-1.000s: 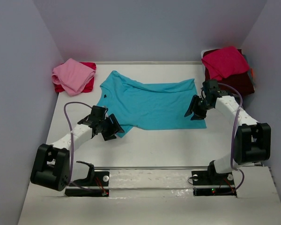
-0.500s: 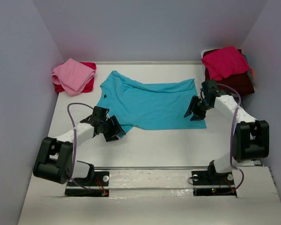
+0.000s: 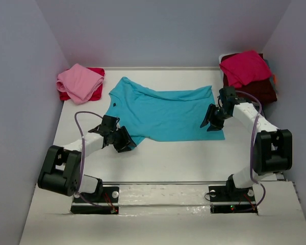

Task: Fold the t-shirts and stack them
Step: Flatten out the tshirt

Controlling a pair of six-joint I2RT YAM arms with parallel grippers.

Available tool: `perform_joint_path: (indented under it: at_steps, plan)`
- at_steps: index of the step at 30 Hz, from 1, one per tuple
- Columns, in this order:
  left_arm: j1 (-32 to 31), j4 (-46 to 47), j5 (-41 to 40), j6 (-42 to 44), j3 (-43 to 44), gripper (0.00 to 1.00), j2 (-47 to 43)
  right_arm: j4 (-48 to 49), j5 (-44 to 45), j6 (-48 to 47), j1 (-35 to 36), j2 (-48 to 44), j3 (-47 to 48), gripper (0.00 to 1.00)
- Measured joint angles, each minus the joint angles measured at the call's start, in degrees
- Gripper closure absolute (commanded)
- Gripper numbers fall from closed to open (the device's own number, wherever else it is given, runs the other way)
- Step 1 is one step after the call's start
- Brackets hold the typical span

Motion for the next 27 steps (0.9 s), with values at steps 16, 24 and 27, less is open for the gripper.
perform_joint_path:
  at_steps: [16, 24, 27]
  plan:
    - [0.0, -2.3, -4.2, -0.8, -0.1, 0.72, -0.6, 0.0, -0.4, -0.7, 0.0, 0.9, 0.0, 0.55]
    - [0.0, -1.7, -4.3, -0.9, 0.0, 0.83, 0.2, 0.0, -0.4, -0.9, 0.0, 0.9, 0.0, 0.55]
    - [0.0, -1.1, -3.7, -1.0, 0.6, 0.9, 1.5, 0.0, -0.4, -1.0, 0.0, 0.9, 0.0, 0.55]
